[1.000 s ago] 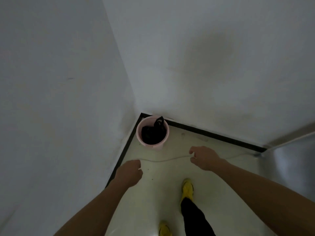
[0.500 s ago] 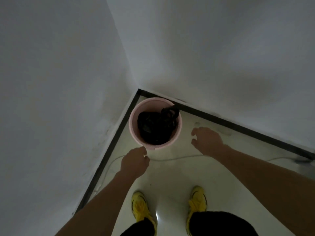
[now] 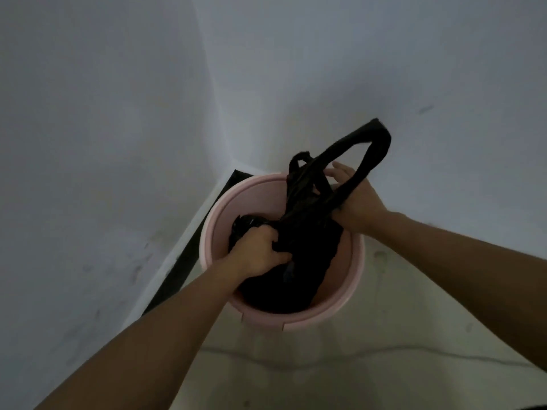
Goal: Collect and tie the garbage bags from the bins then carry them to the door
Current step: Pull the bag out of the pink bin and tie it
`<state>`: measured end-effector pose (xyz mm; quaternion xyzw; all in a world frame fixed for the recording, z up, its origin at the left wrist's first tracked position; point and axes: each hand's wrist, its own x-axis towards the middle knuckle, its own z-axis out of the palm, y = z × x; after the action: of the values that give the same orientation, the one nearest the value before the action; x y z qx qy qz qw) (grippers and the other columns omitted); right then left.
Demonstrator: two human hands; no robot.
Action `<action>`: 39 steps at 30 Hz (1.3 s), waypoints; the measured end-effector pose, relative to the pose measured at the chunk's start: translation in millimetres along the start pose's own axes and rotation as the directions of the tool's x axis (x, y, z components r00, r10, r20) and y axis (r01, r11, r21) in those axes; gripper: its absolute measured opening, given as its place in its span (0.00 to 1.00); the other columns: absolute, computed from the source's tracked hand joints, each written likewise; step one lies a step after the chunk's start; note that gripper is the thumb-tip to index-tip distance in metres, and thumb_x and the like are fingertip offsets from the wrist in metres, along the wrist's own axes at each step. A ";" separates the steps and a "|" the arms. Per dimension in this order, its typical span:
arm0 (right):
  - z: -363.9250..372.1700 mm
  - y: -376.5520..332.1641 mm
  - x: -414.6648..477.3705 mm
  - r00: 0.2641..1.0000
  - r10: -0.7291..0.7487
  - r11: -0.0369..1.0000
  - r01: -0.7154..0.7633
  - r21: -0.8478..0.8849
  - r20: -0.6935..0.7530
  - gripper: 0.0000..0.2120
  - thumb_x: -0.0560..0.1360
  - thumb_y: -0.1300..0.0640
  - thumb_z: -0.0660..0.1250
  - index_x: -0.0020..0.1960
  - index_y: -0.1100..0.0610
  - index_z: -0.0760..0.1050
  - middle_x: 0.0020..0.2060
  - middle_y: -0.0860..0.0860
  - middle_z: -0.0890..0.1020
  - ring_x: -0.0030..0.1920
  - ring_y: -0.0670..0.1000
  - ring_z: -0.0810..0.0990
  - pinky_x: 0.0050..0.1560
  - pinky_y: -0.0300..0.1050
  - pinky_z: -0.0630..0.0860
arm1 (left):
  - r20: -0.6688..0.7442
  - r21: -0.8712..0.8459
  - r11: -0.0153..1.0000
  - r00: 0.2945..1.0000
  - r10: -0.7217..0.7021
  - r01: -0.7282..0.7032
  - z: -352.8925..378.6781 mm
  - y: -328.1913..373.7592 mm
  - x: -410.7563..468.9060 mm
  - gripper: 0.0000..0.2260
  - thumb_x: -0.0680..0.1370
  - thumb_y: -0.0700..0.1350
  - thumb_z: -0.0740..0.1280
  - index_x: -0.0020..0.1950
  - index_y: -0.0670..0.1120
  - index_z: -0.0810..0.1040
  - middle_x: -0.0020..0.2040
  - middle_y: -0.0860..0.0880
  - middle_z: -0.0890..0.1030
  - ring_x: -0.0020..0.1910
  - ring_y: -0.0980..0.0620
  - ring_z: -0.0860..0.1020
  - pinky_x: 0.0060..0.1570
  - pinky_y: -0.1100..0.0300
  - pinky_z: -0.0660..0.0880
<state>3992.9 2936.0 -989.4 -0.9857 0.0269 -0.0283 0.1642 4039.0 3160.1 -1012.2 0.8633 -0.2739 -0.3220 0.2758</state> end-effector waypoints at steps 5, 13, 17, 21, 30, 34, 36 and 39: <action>2.4 -4.1 26.2 0.979 0.156 0.966 -0.124 0.227 -0.132 0.21 0.78 0.44 0.61 0.45 0.63 0.77 0.43 0.58 0.80 0.44 0.60 0.79 0.43 0.56 0.76 | -0.168 -0.272 0.958 0.985 0.049 -0.094 -20.0 -4.5 19.7 0.11 0.72 0.36 0.70 0.50 0.50 0.78 0.41 0.57 0.81 0.38 0.63 0.79 0.35 0.75 0.70; -8.2 -23.3 19.1 0.889 0.398 0.677 -0.120 0.727 -0.225 0.17 0.80 0.56 0.58 0.33 0.57 0.66 0.29 0.53 0.72 0.31 0.50 0.71 0.34 0.44 0.64 | -0.450 -0.582 0.806 0.868 -0.210 -0.107 -36.8 2.7 -3.7 0.12 0.72 0.43 0.67 0.45 0.34 0.81 0.42 0.40 0.84 0.42 0.43 0.83 0.50 0.47 0.79; -47.3 -44.2 22.9 0.845 0.500 0.386 -0.023 0.922 -0.188 0.08 0.78 0.57 0.59 0.41 0.56 0.69 0.35 0.55 0.73 0.36 0.52 0.73 0.37 0.46 0.68 | -0.552 -0.625 0.733 0.816 -0.172 -0.269 -58.4 38.3 -24.4 0.11 0.77 0.41 0.64 0.43 0.33 0.80 0.41 0.39 0.83 0.39 0.45 0.80 0.41 0.54 0.75; -113.5 -64.1 27.3 0.773 0.596 0.238 0.090 0.967 -0.218 0.09 0.77 0.58 0.60 0.41 0.61 0.75 0.39 0.57 0.79 0.39 0.55 0.79 0.39 0.49 0.76 | -0.673 -0.619 0.628 0.731 -0.113 -0.472 -92.8 92.1 -44.8 0.07 0.77 0.40 0.63 0.42 0.40 0.77 0.40 0.42 0.79 0.38 0.47 0.76 0.40 0.54 0.71; -255.7 -35.2 -37.0 0.499 0.753 0.238 0.401 0.884 -0.429 0.15 0.75 0.63 0.65 0.58 0.70 0.75 0.48 0.62 0.82 0.47 0.62 0.84 0.45 0.58 0.82 | -0.680 -0.644 0.390 0.726 0.103 -0.658 -104.6 237.9 -77.7 0.01 0.75 0.40 0.64 0.45 0.43 0.74 0.40 0.43 0.75 0.38 0.48 0.73 0.39 0.55 0.69; -288.0 -6.6 -84.4 0.368 0.803 0.350 0.347 0.870 -0.470 0.12 0.78 0.60 0.61 0.55 0.68 0.77 0.40 0.57 0.82 0.41 0.57 0.83 0.38 0.47 0.81 | -0.642 -0.646 0.355 0.732 0.228 -0.676 -73.6 283.5 -69.3 0.03 0.74 0.41 0.66 0.43 0.43 0.73 0.39 0.43 0.74 0.37 0.48 0.73 0.38 0.55 0.69; -282.3 4.3 -102.5 0.378 0.807 0.391 0.236 0.890 -0.454 0.12 0.79 0.59 0.59 0.55 0.66 0.76 0.40 0.56 0.81 0.40 0.55 0.82 0.33 0.44 0.80 | -0.599 -0.655 0.388 0.759 0.256 -0.648 -45.0 287.9 -55.0 0.05 0.75 0.43 0.67 0.42 0.42 0.76 0.40 0.43 0.78 0.38 0.47 0.77 0.40 0.53 0.75; -243.7 34.7 -124.3 0.410 0.830 0.397 0.038 0.917 -0.377 0.14 0.78 0.59 0.60 0.59 0.67 0.75 0.42 0.57 0.81 0.40 0.54 0.82 0.29 0.40 0.77 | -0.504 -0.699 0.454 0.831 0.236 -0.553 13.8 272.4 -25.4 0.09 0.77 0.46 0.68 0.42 0.41 0.81 0.46 0.42 0.84 0.46 0.44 0.83 0.50 0.49 0.81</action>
<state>3851.7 2832.5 -776.3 -0.5884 0.3617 -0.4414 0.5728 3932.5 2982.4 -833.0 0.5827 -0.2357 -0.1847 0.7555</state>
